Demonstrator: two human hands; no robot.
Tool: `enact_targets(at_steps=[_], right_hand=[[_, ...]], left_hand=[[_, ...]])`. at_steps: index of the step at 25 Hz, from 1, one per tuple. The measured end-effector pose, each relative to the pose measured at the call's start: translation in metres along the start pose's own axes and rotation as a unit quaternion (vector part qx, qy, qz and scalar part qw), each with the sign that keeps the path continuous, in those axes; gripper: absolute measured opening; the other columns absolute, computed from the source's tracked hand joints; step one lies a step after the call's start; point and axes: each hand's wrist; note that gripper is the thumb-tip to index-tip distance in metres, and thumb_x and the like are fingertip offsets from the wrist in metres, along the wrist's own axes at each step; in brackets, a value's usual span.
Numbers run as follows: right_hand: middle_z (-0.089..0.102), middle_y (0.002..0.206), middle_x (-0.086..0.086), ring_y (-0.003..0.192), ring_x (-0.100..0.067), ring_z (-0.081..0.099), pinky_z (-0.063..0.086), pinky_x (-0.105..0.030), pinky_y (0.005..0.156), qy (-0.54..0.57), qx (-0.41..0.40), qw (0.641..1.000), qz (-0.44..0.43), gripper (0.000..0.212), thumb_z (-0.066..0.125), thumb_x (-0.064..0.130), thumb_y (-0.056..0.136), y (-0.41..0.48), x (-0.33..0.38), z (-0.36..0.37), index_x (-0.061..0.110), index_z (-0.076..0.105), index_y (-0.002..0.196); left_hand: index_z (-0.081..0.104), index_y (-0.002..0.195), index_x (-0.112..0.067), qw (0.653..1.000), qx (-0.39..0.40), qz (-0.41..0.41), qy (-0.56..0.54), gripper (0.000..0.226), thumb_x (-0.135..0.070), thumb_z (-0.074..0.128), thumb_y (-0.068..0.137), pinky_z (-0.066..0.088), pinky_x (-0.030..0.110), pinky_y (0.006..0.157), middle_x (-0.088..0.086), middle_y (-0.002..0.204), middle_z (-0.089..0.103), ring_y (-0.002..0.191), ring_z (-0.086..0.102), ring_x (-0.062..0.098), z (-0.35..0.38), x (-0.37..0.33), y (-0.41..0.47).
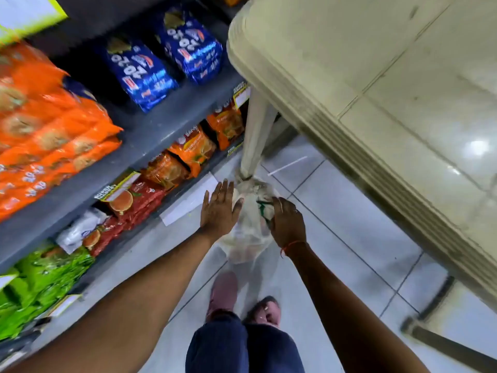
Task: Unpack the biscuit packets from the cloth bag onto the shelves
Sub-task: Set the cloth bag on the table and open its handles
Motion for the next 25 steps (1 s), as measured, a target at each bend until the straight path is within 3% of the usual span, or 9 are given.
enact_targets(at_steps=[4,7,11,12,14,16,19,21,25], right_hand=[[0.041,0.145,-0.013,0.132,-0.029,0.038,0.040,-0.039,0.105,0.016,0.061,0.996,0.057,0.067,0.058,0.028,0.085,0.062,-0.037,0.074,0.008,0.030,0.143],[0.034,0.150,-0.014,0.137,-0.031,0.032,0.036,-0.040,0.110,0.054,0.092,0.993,0.044,0.078,0.064,0.027,0.084,0.116,-0.058,0.127,0.006,0.022,0.147],[0.012,0.160,-0.008,0.136,-0.036,0.030,0.037,-0.048,0.109,0.035,0.130,0.991,0.021,0.098,0.067,0.019,0.083,0.171,-0.068,0.164,0.020,-0.002,0.152],[0.009,0.160,-0.008,0.136,-0.038,0.029,0.036,-0.049,0.108,0.030,0.150,0.988,0.016,0.100,0.066,0.019,0.083,0.179,-0.066,0.171,0.023,-0.006,0.151],[0.022,0.156,-0.013,0.134,-0.039,0.033,0.035,-0.048,0.108,0.014,0.186,0.983,0.007,0.093,0.061,0.026,0.085,0.187,-0.062,0.188,0.026,-0.004,0.151],[0.044,0.144,-0.017,0.128,-0.036,0.044,0.038,-0.043,0.105,0.006,0.190,0.982,-0.003,0.070,0.058,0.035,0.087,0.181,-0.056,0.200,0.023,0.024,0.148],[0.059,0.125,-0.018,0.116,-0.032,0.055,0.042,-0.035,0.097,0.088,0.118,0.989,0.003,0.040,0.057,0.028,0.090,0.160,-0.044,0.186,0.006,0.055,0.124],[0.060,0.117,-0.019,0.109,-0.033,0.057,0.045,-0.035,0.090,0.127,0.075,0.989,0.014,0.032,0.057,0.023,0.090,0.140,-0.038,0.156,0.002,0.059,0.114],[0.058,0.117,-0.020,0.109,-0.033,0.057,0.044,-0.032,0.087,0.151,0.070,0.984,0.062,0.030,0.053,0.022,0.091,0.086,-0.013,0.093,0.001,0.062,0.111]], left_hand=[[0.001,0.153,-0.011,0.993,0.096,-0.062,0.000,0.079,-0.057,0.028,0.095,0.006,0.043,0.122,0.007,0.163,0.006,0.151,0.008,0.021,0.087,0.031,0.052],[-0.003,0.151,-0.002,0.986,0.139,-0.093,-0.022,0.107,-0.064,0.051,0.082,0.016,0.046,0.119,0.017,0.162,0.002,0.150,0.012,0.030,0.149,0.050,0.084],[-0.011,0.149,0.002,0.968,0.168,-0.124,-0.142,0.121,-0.050,0.071,0.076,0.040,0.045,0.108,0.027,0.149,0.034,0.135,0.041,0.039,0.199,0.065,0.106],[-0.005,0.150,0.002,0.965,0.171,-0.126,-0.153,0.116,-0.046,0.071,0.078,0.042,0.043,0.106,0.025,0.145,0.042,0.132,0.046,0.037,0.208,0.066,0.107],[0.026,0.146,-0.001,0.965,0.178,-0.132,-0.137,0.085,-0.041,0.067,0.083,0.043,0.040,0.102,0.021,0.139,0.050,0.128,0.050,0.035,0.220,0.071,0.110],[0.052,0.126,-0.003,0.968,0.168,-0.136,-0.128,0.049,-0.031,0.060,0.087,0.045,0.038,0.096,0.018,0.131,0.057,0.122,0.053,0.034,0.221,0.069,0.107],[0.060,0.114,-0.001,0.970,0.149,-0.144,-0.124,0.033,-0.024,0.052,0.091,0.044,0.035,0.094,0.017,0.126,0.061,0.119,0.054,0.033,0.197,0.064,0.091],[0.062,0.112,0.001,0.974,0.132,-0.143,-0.118,0.034,-0.025,0.049,0.094,0.042,0.033,0.094,0.017,0.126,0.060,0.121,0.053,0.032,0.163,0.056,0.076],[0.066,0.099,0.005,0.971,0.105,-0.175,-0.126,0.029,-0.019,0.051,0.091,0.049,0.035,0.082,0.024,0.113,0.067,0.109,0.061,0.038,0.084,0.031,0.033]])
Point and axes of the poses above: each hand's wrist, its own y-axis towards the middle knuckle, its own z-axis out of the palm, x = y × z
